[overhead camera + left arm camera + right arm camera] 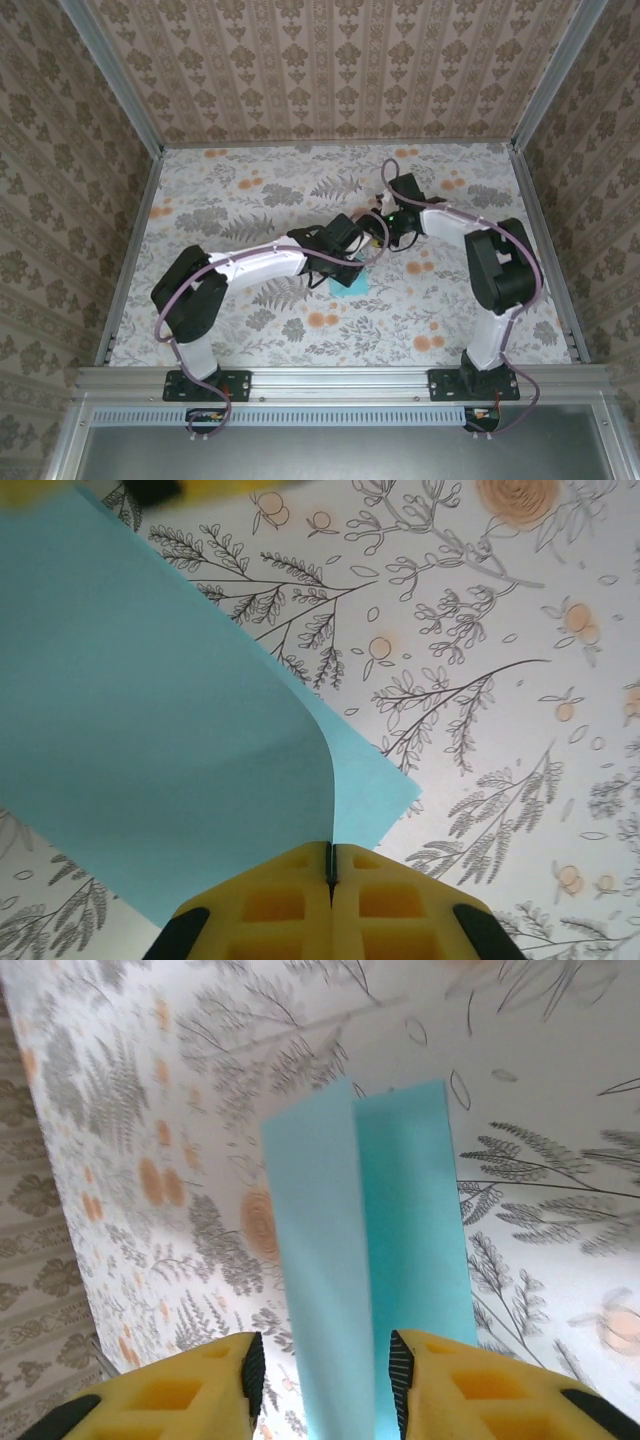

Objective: Fold a paper plane with a square sheet of paper (fold left side to right side)
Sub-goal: Fold the triangle a second time at the center of the table.

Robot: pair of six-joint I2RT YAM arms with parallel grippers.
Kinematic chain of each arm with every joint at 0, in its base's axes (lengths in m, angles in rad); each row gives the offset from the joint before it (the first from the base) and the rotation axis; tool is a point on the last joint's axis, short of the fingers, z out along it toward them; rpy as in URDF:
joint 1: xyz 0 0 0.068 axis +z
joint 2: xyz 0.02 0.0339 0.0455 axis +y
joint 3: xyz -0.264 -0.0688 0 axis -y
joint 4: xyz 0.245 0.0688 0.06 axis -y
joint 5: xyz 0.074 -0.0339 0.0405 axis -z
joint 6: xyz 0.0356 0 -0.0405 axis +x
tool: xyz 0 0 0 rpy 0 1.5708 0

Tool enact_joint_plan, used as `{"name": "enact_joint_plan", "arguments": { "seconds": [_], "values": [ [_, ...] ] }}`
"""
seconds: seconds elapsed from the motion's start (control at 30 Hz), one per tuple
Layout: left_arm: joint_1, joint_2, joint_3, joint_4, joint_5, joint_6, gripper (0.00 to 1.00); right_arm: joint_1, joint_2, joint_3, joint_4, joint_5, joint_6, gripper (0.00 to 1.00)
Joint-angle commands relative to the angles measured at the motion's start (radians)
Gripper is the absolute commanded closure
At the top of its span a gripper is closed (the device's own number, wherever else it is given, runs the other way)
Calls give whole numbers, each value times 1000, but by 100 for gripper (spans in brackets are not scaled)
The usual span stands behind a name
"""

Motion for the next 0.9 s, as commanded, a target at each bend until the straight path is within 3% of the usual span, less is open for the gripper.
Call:
{"name": "enact_joint_plan", "arguments": {
  "seconds": [0.0,0.07,0.3,0.4,0.87],
  "values": [
    [24,-35,-27,57,123,-55,99,-18,-125,-70,-13,85,-38,57],
    [37,-37,-36,69,148,-73,99,-19,-167,-115,-20,92,-52,59],
    [75,-49,-91,105,210,-144,99,47,-281,-329,73,87,9,91],
    [90,-54,-115,126,228,-172,99,95,-288,-389,120,106,38,98],
    [123,-61,-152,154,238,-221,98,245,-168,-371,124,148,60,100]
  ]
}}
